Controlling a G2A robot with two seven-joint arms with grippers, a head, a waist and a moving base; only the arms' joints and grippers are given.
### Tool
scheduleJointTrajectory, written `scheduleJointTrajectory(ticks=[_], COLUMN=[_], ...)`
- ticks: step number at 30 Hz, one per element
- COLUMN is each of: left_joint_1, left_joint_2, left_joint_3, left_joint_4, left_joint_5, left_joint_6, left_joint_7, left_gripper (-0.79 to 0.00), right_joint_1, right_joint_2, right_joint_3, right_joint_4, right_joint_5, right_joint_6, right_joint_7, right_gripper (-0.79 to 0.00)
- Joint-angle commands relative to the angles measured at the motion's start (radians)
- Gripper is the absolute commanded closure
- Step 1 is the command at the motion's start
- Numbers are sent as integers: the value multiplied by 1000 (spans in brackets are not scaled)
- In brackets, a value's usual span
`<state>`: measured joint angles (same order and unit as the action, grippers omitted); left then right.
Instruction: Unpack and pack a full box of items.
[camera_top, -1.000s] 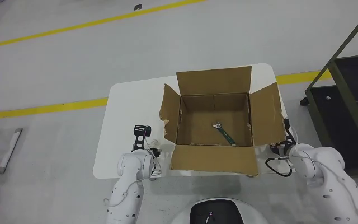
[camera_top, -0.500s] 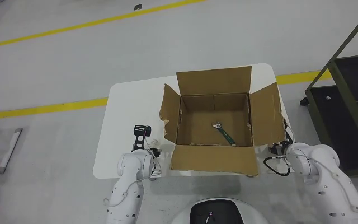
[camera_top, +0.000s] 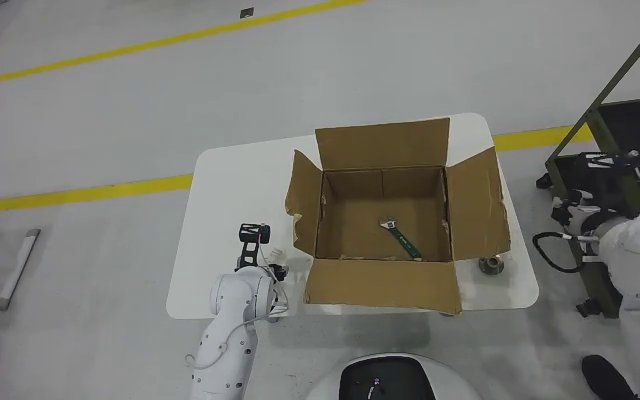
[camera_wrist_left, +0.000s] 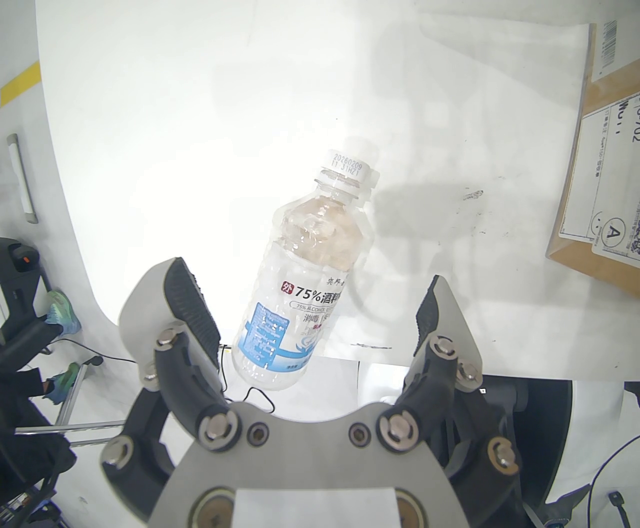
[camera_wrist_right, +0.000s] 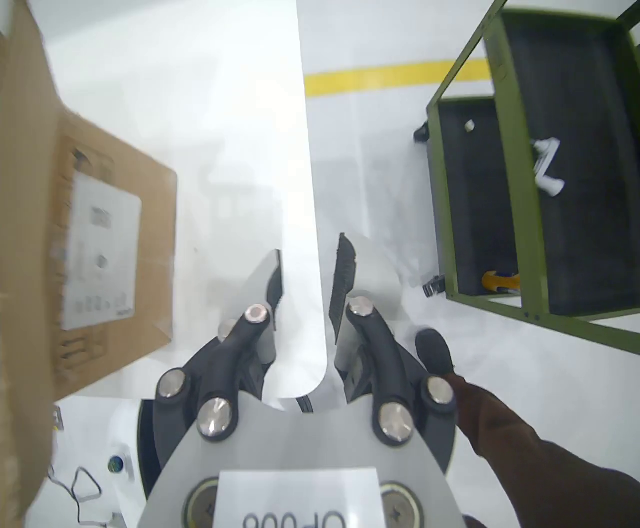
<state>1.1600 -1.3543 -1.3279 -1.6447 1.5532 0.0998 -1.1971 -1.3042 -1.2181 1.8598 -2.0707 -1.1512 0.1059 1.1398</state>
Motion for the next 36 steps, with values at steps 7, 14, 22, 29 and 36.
scheduleJointTrajectory(ticks=[7,14,22,29,36], left_joint_1=[0,0,0,0,0], left_joint_2=[0,0,0,0,0], left_joint_3=[0,0,0,0,0], left_joint_4=[0,0,0,0,0], left_joint_5=[0,0,0,0,0], left_joint_6=[0,0,0,0,0], left_joint_7=[0,0,0,0,0], left_gripper=[-785,-785,-785,-785,-785], right_joint_1=[124,276,422,505,505], right_joint_2=[7,3,-37,-69,-69], right_joint_3=[-110,-466,-767,-865,-865], right_joint_4=[-180,-4,372,584,584], right_joint_5=[128,-37,-119,-61,-61], right_joint_6=[-61,-176,-151,-155,-155], right_joint_7=[8,24,11,10,10], right_gripper=[0,0,0,-169,-785])
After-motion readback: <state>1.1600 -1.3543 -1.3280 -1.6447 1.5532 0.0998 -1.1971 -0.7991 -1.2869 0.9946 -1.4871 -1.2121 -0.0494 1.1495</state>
